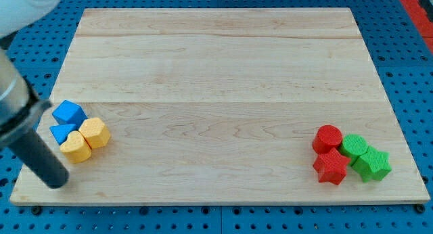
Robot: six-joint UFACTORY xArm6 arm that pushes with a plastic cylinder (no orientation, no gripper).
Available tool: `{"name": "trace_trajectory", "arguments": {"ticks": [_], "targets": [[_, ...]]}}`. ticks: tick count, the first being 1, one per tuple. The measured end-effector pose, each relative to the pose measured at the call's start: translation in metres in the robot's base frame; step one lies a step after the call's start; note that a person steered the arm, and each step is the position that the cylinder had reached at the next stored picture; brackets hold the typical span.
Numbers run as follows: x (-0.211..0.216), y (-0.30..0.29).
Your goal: Push blue cube to the top left
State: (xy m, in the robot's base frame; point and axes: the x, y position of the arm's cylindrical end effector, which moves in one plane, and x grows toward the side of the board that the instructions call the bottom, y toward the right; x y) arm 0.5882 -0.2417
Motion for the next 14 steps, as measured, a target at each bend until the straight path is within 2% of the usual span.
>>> {"name": "trace_trajectory", "arguments": {"ticks": [2,4,7,10,11,14], "targets": [[-0.067,-0.001],[-0.09,-0.022],[-0.169,0.013],[-0.148,0.095],[-0.159,0.109],[-0.264,0.11]]}}
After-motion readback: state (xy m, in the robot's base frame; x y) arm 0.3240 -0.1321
